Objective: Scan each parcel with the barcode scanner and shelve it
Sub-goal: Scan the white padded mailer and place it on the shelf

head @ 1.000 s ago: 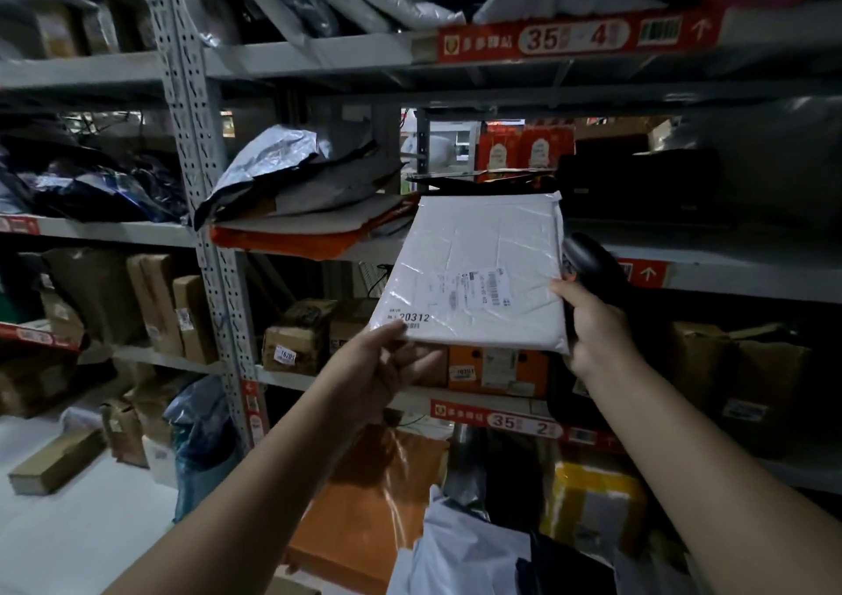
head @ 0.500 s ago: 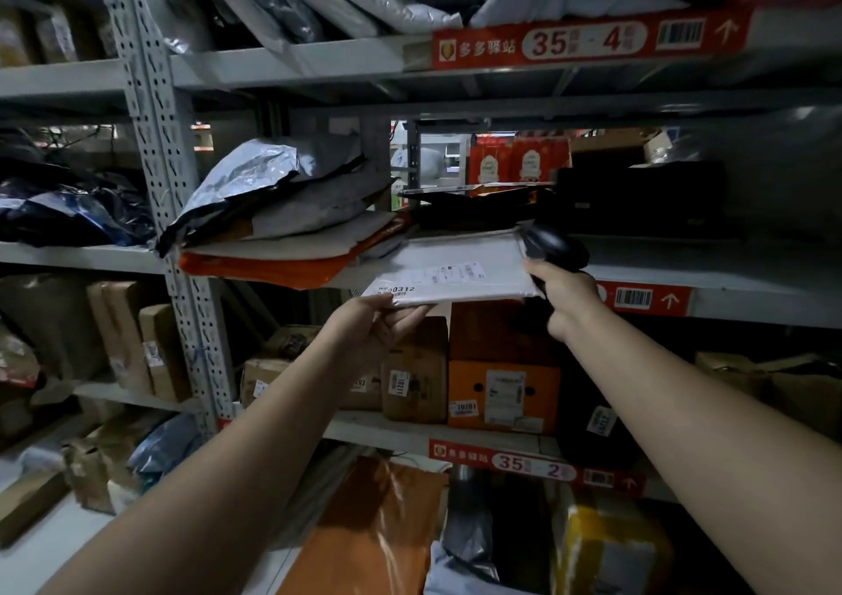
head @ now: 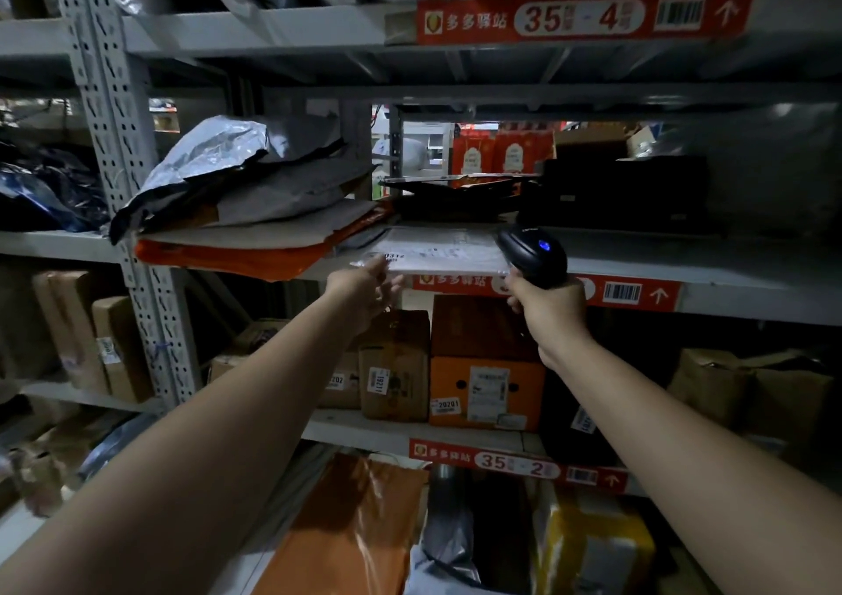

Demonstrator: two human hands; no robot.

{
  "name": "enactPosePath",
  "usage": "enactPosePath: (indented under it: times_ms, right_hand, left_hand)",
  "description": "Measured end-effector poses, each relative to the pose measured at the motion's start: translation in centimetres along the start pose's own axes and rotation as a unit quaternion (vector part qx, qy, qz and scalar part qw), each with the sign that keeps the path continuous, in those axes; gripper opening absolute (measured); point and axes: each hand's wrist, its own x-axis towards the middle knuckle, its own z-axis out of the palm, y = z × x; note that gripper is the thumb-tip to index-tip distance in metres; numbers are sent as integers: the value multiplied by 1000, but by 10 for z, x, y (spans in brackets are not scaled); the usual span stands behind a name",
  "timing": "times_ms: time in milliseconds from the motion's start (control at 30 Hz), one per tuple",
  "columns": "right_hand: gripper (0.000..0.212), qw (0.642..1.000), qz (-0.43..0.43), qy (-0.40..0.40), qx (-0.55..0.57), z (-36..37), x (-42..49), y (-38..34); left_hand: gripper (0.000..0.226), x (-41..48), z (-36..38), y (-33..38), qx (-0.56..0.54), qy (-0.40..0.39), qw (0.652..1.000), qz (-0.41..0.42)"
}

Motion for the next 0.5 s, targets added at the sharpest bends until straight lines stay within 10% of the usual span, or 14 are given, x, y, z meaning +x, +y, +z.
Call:
enactPosePath:
  times_ms: [500]
  right_hand:
    - [25, 996, 49, -78, 8, 41, 38, 1]
  left_hand:
    - [34, 48, -3, 13, -41, -85, 995, -13]
